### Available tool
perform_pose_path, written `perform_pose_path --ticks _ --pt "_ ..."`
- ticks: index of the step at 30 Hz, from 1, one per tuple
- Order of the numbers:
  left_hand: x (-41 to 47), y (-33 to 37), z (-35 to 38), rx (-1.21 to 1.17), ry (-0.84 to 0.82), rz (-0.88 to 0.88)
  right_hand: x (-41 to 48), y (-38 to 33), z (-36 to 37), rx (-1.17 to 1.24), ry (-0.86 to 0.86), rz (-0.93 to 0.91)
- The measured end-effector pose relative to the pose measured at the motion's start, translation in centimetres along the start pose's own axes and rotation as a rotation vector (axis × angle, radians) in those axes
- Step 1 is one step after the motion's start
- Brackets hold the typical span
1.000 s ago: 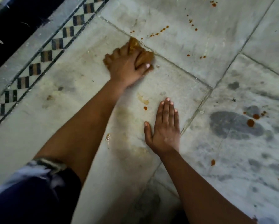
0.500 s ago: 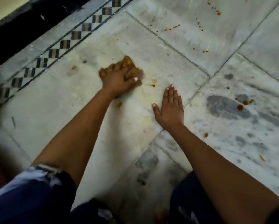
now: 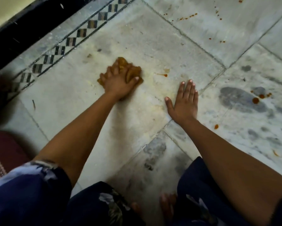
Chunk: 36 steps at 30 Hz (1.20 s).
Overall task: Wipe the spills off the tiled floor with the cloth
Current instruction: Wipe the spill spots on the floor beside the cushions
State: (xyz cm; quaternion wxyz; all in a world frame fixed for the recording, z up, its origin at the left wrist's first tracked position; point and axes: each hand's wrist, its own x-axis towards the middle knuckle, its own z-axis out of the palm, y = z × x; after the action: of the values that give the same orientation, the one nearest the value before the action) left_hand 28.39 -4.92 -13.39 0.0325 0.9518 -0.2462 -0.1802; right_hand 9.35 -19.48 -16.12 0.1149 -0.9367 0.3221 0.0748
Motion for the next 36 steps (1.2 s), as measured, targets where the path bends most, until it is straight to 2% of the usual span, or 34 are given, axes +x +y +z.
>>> perform_pose_path --ticks 4,6,8,10,12,14,17,19,21,23,25,28,30,32,36 --pt "-6.0 -1.3 2.3 0.127 0.036 0.431 0.0 0.2 0.1 -0.008 0.016 0.001" --pt "-6.8 -4.3 2.3 0.186 0.071 0.551 -0.1 0.1 0.0 -0.006 0.012 -0.002" --pt "-5.0 -6.4 1.4 0.237 0.082 0.483 0.0 0.0 0.0 -0.008 0.019 -0.010" --pt "-2.2 -6.1 0.2 0.210 0.078 0.306 -0.1 0.0 -0.1 -0.016 0.017 -0.003" --pt "0.6 -3.8 -0.6 0.108 0.085 0.135 -0.1 -0.1 -0.2 -0.023 0.003 0.001" --pt "1.8 -0.5 -0.4 0.038 0.070 0.086 0.0 -0.2 -0.4 -0.028 -0.018 0.001" --pt "-0.7 2.3 1.4 0.106 0.033 0.280 0.1 0.8 -0.7 -0.032 -0.047 -0.037" --pt "-3.7 0.9 2.1 0.152 0.028 0.550 0.2 2.3 -1.2 -0.018 -0.032 -0.043" --pt "-5.4 -2.2 2.5 0.161 0.044 0.707 0.4 4.1 -1.6 -0.011 -0.032 -0.037" --pt "-4.8 -4.3 1.9 0.171 0.057 0.614 0.5 5.3 -1.6 -0.034 -0.060 -0.075" --pt "-2.2 -4.4 0.9 0.142 0.067 0.402 0.6 5.6 -1.3 -0.028 -0.055 -0.102" --pt "2.7 -0.9 -1.1 0.024 0.090 0.146 0.6 5.5 -1.4 -0.004 -0.064 -0.093" --pt "5.0 2.6 -1.5 0.011 0.088 0.089 0.7 5.6 -1.5 -0.013 -0.071 -0.093" --pt "5.2 6.0 -0.8 0.024 0.078 0.177 0.8 5.5 -1.7 -0.017 -0.080 -0.094" --pt "-0.3 8.1 1.5 0.056 0.087 0.572 0.7 5.4 -1.8 -0.010 -0.090 -0.089"
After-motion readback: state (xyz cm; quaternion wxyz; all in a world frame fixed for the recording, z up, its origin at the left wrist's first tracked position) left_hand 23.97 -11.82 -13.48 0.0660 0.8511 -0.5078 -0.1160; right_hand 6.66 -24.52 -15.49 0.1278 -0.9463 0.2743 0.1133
